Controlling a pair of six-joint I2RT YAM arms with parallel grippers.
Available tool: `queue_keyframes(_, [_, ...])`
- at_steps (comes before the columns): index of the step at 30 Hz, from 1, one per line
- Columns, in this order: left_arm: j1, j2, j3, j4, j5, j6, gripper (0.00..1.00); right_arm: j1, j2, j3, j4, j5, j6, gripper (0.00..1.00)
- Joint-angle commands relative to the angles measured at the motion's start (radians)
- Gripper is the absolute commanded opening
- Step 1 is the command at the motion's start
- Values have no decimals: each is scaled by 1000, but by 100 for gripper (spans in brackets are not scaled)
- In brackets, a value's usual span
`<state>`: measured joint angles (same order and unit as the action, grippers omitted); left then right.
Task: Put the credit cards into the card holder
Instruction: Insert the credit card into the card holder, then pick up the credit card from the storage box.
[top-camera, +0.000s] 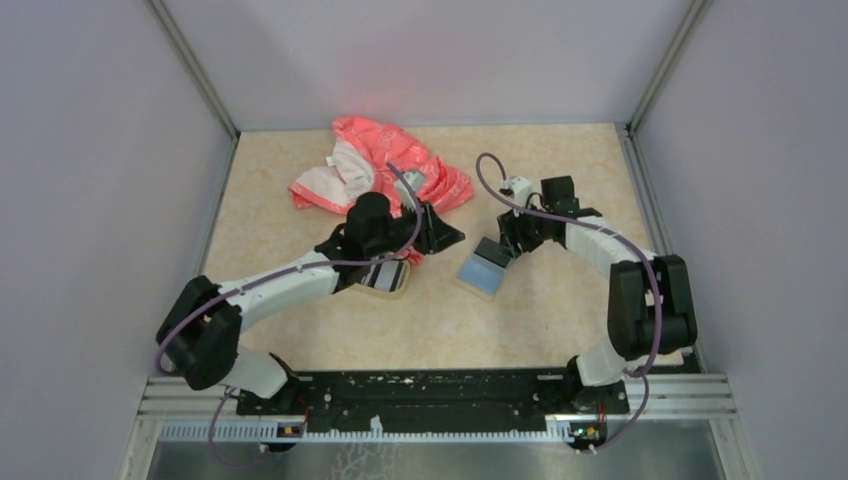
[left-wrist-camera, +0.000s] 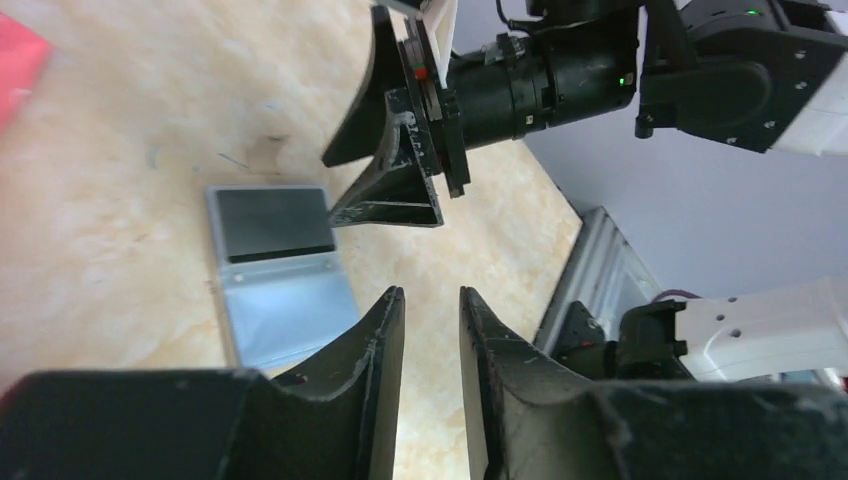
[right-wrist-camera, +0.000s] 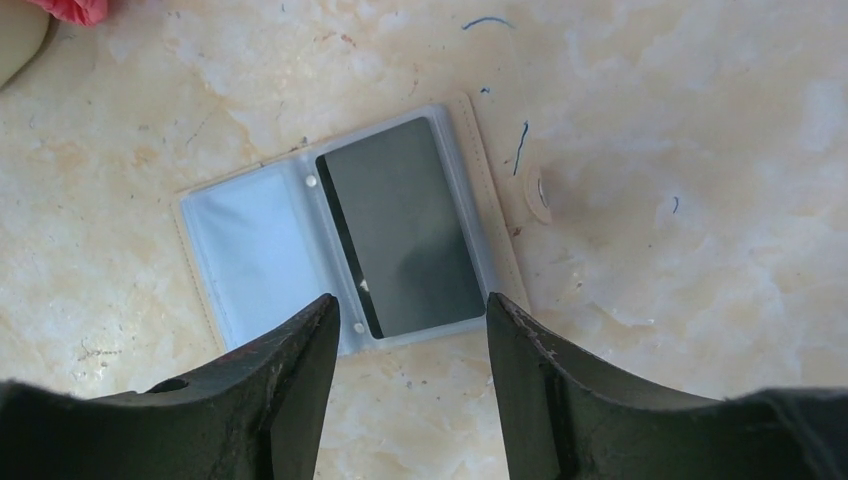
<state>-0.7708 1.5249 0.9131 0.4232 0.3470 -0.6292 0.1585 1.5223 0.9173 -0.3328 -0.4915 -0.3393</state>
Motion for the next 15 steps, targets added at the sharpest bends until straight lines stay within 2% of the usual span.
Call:
queue_keyframes(1, [1, -153, -87, -176, -185, 241, 38, -15, 32, 60, -20, -27, 0, 56])
queue_keyframes(4, [8, -269, -171, -255, -310, 267, 49, -17, 53, 64, -21, -14, 2, 56])
queue_keyframes(6, [21, -348, -242, -264, -354, 283, 63, -17, 64, 67, -23, -5, 2, 56])
queue_keyframes(10, [50, -527, -379, -269, -432, 268, 98, -19, 85, 66, -22, 14, 5, 56])
queue_keyframes(15, [69, -660, -491, -296, -465, 219, 99, -19, 116, 77, -36, 13, 1, 57])
